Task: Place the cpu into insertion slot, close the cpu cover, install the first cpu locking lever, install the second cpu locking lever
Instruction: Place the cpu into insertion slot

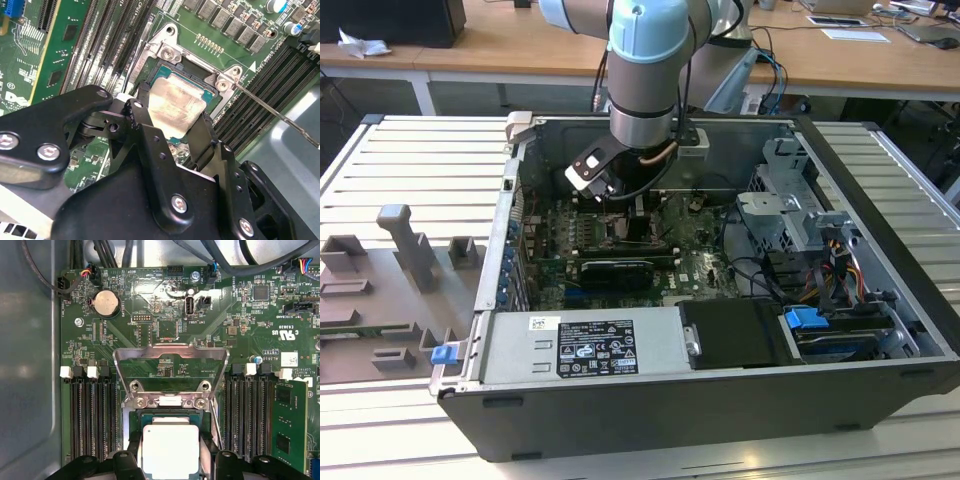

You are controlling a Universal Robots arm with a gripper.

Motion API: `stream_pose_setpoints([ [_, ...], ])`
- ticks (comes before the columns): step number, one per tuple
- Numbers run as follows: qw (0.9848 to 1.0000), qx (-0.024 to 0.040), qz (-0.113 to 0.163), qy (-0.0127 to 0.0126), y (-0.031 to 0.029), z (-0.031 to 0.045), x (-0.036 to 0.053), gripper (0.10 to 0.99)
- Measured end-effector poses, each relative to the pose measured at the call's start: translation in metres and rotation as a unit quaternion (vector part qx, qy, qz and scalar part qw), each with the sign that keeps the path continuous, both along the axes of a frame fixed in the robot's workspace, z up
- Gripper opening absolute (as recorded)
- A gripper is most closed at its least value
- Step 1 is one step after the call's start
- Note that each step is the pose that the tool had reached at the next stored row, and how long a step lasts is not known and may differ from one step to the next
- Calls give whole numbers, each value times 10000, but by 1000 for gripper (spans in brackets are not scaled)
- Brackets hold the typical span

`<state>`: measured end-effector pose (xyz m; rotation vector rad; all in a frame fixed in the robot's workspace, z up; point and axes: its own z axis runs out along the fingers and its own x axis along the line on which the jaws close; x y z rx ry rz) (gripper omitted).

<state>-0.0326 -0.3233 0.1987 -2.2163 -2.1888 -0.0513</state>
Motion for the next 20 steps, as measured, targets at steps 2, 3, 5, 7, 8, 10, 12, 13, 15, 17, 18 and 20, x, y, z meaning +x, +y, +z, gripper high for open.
stream_pose_setpoints([
  [2,10000,0,0,-1,0,0,0,549],
  [3,10000,0,0,-1,0,0,0,616],
  [5,10000,0,0,-1,0,-1,0,616],
  [7,10000,1,0,-1,0,-1,0,616],
  [8,10000,0,0,-1,0,-1,0,616],
  [10,10000,1,0,-1,0,-1,0,616],
  [12,10000,1,0,-1,0,10,0,616],
  [13,10000,0,0,-1,0,25,0,616],
  [15,10000,1,0,0,0,56,0,616],
  [17,10000,1,0,0,0,72,0,616],
  [18,10000,1,0,-1,0,79,0,616],
  [20,10000,1,0,0,0,91,0,537],
])
